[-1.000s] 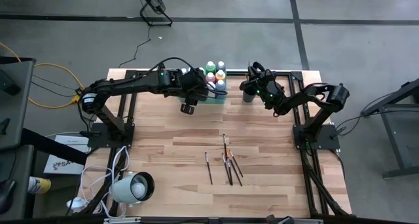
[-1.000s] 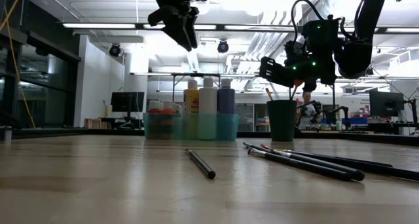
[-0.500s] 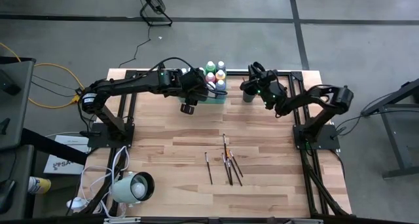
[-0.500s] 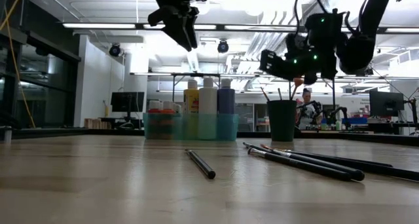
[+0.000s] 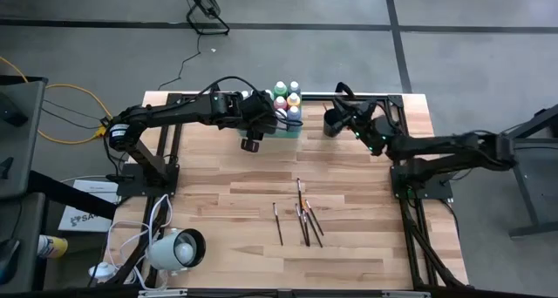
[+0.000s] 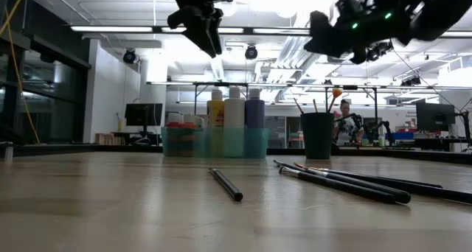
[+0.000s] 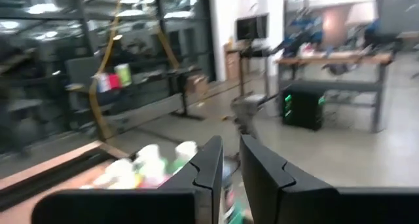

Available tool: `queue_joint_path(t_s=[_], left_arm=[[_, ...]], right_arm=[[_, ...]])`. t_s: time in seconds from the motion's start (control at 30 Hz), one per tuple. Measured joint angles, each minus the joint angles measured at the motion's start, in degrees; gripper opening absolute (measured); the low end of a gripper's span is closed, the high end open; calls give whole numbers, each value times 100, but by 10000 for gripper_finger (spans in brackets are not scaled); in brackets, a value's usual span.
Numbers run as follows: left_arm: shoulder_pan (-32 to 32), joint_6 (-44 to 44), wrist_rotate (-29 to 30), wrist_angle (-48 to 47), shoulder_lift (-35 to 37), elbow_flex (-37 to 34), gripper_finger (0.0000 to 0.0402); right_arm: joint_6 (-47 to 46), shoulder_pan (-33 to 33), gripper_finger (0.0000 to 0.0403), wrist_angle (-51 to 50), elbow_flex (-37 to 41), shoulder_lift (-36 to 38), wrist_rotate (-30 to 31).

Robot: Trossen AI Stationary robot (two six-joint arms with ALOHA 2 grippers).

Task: Pick & Place Paint Supplies
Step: Put the silver paint brush into the green cup

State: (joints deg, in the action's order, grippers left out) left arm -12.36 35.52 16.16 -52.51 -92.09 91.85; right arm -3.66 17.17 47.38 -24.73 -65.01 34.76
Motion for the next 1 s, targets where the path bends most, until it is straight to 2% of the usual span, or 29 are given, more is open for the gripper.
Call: queue_joint_path(t_s=[0.2, 0.33, 0.53, 0.7, 0.83, 1.0], left_arm=[[0, -607, -25, -237, 0, 0, 183], [0, -1545, -215, -516, 0, 0, 183], [184, -2625, -478, -556, 0, -294, 183], [523, -3268, -799, -336, -7, -753, 183], [855, -4060, -894, -151, -4, -1051, 183], [1188, -5780, -1097, 364, -4, -1437, 183]], right_arm=[[-550, -551, 48, -1488, 0, 1261, 1], [-724, -816, 48, -1989, 0, 1969, 177], [-1422, -989, 48, -3075, 0, 2720, 39], [-1945, -1104, 48, -4211, 2, 3170, -888], [-2437, -1228, 48, -4850, 2, 3206, -1448], [-2510, -1343, 48, -5098, 4, 3209, -1900]])
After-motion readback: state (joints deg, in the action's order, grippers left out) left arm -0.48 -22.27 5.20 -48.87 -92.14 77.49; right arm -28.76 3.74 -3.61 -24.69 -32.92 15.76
